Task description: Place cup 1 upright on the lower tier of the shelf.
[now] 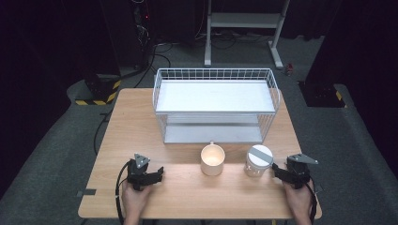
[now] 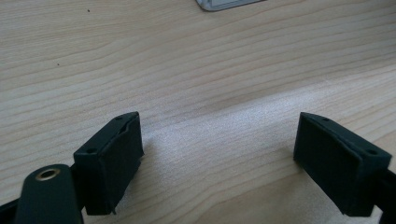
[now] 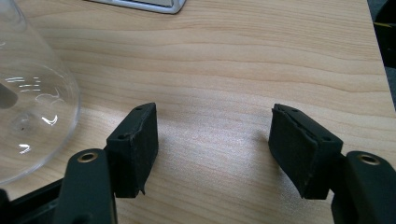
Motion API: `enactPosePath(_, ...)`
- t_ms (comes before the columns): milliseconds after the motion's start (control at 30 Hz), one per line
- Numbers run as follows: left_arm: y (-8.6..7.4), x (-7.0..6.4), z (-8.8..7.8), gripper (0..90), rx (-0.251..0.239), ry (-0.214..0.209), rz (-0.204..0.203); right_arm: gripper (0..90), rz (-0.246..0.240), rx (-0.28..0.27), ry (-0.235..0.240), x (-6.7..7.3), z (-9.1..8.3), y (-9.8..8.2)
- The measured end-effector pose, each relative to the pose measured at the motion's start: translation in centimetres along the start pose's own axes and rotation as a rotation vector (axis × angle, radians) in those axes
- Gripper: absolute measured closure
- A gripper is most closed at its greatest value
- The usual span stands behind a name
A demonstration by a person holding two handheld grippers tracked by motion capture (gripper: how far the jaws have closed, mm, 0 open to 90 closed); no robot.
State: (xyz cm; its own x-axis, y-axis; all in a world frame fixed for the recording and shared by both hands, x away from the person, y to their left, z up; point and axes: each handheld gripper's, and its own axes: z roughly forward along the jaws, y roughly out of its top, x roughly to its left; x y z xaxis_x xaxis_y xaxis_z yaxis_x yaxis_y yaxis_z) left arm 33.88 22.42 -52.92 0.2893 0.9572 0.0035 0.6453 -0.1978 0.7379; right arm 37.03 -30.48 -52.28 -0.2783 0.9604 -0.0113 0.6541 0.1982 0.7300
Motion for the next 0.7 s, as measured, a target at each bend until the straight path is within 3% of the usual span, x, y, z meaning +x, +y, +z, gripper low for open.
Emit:
enactPosePath(500, 0.01, 0.03, 0.01, 15.8, -0.001, 0.002, -0.001, 31.7, -0.005, 0.0, 0.001, -0.05, 0.03, 0.04)
enactPosePath(600, 0.01, 0.05, 0.0, 15.9, 0.0, 0.003, -0.001, 25.2, -0.012, 0.01, 0.011, 0.03, 0.09, 0.07)
enactPosePath(700, 0.01, 0.06, 0.0, 15.8, 0.0, 0.003, -0.001, 24.8, -0.015, 0.011, 0.015, 0.05, 0.07, 0.03)
